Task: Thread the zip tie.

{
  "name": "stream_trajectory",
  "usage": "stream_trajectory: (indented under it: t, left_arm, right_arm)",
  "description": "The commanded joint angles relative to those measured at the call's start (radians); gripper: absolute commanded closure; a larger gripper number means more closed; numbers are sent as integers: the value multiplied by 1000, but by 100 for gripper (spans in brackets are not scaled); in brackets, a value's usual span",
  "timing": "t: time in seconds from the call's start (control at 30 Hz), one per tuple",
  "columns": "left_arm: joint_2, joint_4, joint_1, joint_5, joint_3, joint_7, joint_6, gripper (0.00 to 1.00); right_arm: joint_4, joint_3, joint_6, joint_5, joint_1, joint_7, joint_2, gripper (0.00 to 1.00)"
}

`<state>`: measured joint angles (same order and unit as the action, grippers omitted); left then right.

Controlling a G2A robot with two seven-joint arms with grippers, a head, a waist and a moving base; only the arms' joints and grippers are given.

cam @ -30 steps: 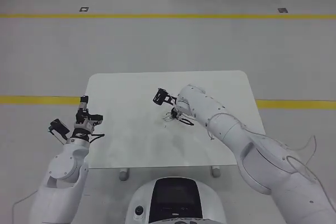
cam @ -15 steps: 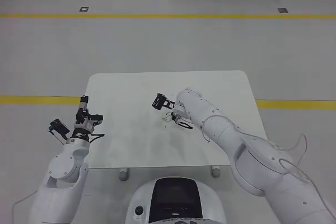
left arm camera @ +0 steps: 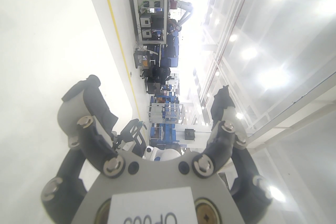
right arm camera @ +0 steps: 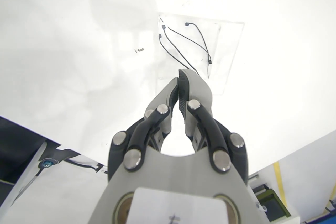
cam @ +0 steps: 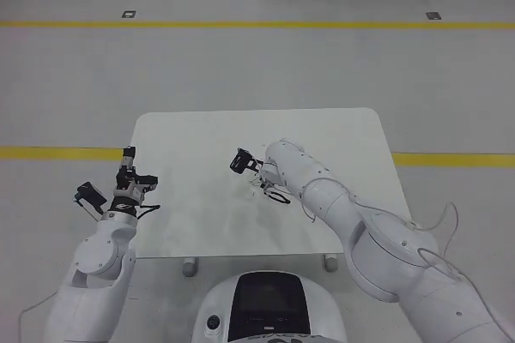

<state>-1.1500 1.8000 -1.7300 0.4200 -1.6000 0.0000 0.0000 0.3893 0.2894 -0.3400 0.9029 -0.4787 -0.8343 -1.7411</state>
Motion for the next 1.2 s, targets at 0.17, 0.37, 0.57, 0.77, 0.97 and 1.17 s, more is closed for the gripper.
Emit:
stream_trajectory:
  t: [0.17, 0.37, 0.57, 0.77, 0.97, 1.17]
  left_arm:
    - [0, 0, 0, 0, 0, 0, 0, 0]
    - [0, 0, 0, 0, 0, 0, 0, 0]
    - [0, 0, 0, 0, 0, 0, 0, 0]
    - [0, 0, 0, 0, 0, 0, 0, 0]
    - [0, 0, 0, 0, 0, 0, 0, 0]
    - [0, 0, 0, 0, 0, 0, 0, 0]
  right_arm:
    - [-17, -48, 0, -50, 0, -15, -12, 100]
    - [-24, -86, 0, -97, 9, -21, -16, 100]
    - [-1, -119, 0, -137, 7, -33, -14, 100]
    - [31, -119, 0, -144, -3, -72, -9, 100]
    - [73, -119, 0, -150, -13, -112, 1, 100]
    - [133, -119, 0, -154, -29, -155, 16, 100]
